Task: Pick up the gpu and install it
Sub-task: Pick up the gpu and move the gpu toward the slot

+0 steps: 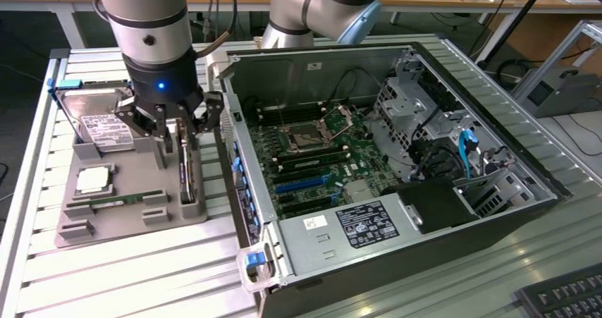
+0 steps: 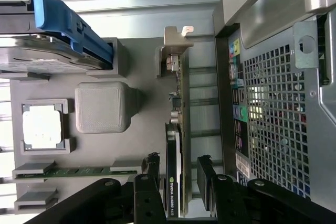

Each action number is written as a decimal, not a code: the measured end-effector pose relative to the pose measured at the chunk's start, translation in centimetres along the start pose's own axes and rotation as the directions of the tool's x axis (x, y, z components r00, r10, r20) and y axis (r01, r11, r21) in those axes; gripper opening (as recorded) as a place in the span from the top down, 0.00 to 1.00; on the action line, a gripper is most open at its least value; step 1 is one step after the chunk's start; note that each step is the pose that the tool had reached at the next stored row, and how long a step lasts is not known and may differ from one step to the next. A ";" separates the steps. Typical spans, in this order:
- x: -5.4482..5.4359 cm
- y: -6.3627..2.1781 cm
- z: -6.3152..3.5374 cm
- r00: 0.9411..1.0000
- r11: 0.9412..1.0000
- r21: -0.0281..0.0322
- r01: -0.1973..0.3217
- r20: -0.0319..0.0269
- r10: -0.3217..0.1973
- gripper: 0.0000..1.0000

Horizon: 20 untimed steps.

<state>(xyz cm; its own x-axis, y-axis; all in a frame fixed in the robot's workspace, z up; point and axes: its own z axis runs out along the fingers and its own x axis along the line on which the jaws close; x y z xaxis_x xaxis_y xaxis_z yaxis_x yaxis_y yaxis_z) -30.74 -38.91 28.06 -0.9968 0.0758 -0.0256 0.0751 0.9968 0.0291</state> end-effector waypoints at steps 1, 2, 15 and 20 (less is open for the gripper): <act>0.0 0.00 0.03 1.000 1.000 0.000 0.000 0.000 0.000 0.58; 0.0 0.00 0.06 1.000 1.000 0.000 0.000 0.000 0.000 0.58; 0.0 -0.01 0.78 1.000 1.000 0.001 0.000 0.000 0.000 0.58; 0.1 0.12 1.10 1.000 1.000 0.001 0.000 0.000 0.000 0.58</act>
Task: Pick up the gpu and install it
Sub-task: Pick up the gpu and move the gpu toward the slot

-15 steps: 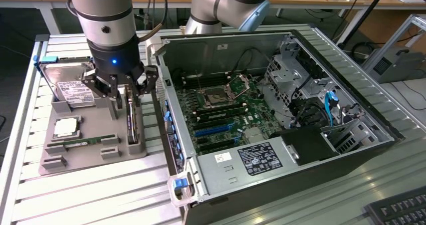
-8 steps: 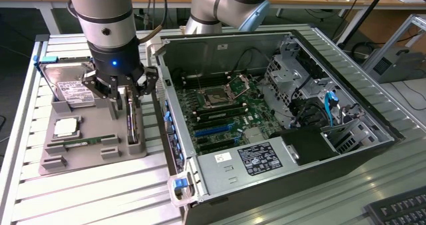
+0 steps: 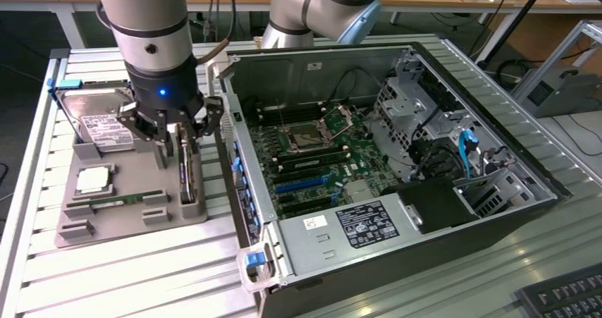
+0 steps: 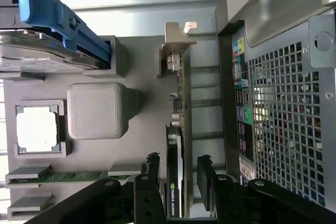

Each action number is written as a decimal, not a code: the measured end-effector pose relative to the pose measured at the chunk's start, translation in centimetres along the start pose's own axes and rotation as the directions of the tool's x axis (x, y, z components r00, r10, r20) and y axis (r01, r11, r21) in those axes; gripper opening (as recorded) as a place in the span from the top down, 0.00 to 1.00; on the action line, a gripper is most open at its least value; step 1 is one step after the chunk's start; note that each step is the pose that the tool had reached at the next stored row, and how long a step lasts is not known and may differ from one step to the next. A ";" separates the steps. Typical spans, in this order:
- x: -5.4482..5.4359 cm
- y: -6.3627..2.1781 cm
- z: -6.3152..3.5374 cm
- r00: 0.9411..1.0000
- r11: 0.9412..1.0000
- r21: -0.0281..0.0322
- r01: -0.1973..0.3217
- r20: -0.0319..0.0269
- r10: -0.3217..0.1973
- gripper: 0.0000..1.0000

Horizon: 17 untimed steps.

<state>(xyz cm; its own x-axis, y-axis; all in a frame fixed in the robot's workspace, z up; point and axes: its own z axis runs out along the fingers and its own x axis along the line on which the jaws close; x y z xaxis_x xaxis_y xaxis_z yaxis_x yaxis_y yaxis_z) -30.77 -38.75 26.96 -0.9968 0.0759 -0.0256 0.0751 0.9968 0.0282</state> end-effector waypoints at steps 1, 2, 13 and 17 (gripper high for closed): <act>0.0 0.06 0.08 1.000 1.000 0.000 0.000 0.000 0.000 0.58; 0.0 0.18 0.21 1.000 1.000 0.000 0.000 0.000 0.000 0.58; 0.1 0.46 1.33 1.000 1.000 0.000 0.000 0.000 0.000 0.58; 0.1 0.45 1.69 1.000 1.000 0.001 0.000 0.000 0.000 0.58</act>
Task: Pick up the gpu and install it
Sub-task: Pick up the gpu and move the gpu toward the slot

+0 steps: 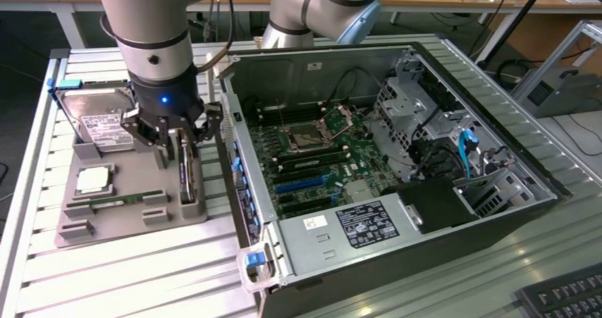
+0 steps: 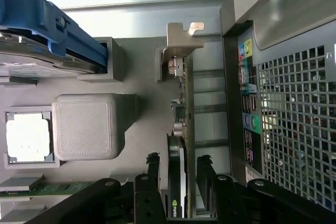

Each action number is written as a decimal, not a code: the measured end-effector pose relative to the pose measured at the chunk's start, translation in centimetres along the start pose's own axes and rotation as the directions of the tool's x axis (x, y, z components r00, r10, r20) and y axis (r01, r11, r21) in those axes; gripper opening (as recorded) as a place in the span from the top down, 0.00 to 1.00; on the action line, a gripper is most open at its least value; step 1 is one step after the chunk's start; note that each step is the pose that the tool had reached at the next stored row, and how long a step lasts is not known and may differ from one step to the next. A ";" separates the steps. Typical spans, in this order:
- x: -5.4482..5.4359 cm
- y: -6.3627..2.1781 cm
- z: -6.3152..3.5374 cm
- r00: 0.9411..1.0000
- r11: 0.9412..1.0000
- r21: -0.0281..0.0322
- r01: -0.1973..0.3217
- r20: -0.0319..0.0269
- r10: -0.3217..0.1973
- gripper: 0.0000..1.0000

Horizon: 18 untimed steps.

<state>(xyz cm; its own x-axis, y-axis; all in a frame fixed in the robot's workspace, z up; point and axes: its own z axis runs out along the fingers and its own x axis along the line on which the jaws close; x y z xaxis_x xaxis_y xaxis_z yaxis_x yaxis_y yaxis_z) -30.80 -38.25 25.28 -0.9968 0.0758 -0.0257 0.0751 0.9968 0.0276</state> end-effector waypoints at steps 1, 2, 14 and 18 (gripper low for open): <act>0.0 0.00 0.08 1.000 1.000 0.000 0.000 0.000 0.000 0.58; 0.0 -0.01 0.23 1.000 1.000 0.000 0.000 0.000 0.000 0.58; 0.0 -0.03 0.94 1.000 1.000 0.000 0.000 0.000 0.000 0.58; 0.0 -0.03 0.96 1.000 1.000 0.000 0.000 0.000 0.000 0.58</act>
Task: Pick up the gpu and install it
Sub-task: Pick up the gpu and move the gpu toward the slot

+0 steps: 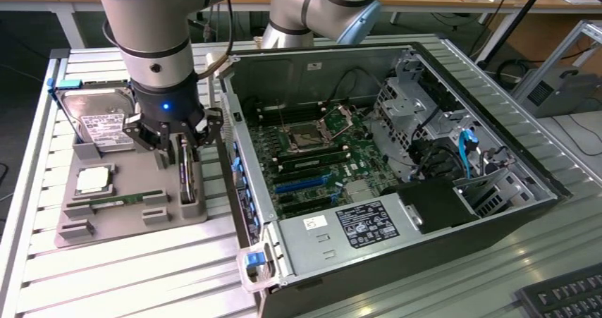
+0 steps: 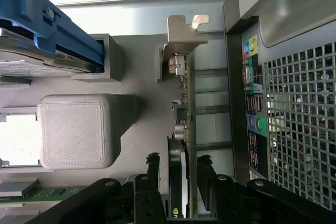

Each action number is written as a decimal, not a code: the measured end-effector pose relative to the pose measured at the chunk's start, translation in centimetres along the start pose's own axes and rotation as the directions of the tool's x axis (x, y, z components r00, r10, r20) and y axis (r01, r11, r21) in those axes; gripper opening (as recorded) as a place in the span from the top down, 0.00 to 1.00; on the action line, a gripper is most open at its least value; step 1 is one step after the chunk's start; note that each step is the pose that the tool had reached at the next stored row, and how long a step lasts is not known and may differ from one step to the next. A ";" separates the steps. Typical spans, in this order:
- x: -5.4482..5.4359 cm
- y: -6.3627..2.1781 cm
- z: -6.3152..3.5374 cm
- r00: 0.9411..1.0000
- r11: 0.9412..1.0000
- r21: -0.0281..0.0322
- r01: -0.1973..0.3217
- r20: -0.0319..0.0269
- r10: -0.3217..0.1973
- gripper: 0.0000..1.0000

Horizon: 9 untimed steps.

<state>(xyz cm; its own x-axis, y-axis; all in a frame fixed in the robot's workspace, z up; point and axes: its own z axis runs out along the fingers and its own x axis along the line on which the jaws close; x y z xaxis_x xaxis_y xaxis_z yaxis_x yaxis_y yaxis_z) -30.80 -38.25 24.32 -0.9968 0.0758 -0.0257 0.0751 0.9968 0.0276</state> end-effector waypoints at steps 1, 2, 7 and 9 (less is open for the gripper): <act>0.0 0.00 0.00 1.000 1.000 0.000 0.000 0.000 0.000 0.59; 0.0 0.00 0.00 1.000 1.000 0.000 0.000 0.000 0.000 0.59; 0.0 -0.04 0.02 1.000 1.000 0.000 0.000 0.000 0.000 0.73; 0.0 -0.14 0.03 1.000 1.000 0.000 0.000 0.000 0.000 0.73</act>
<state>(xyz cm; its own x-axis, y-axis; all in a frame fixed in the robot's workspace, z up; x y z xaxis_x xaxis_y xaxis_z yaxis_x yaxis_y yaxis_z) -30.80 -38.39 24.28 -0.9968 0.0758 -0.0257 0.0751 0.9968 0.0276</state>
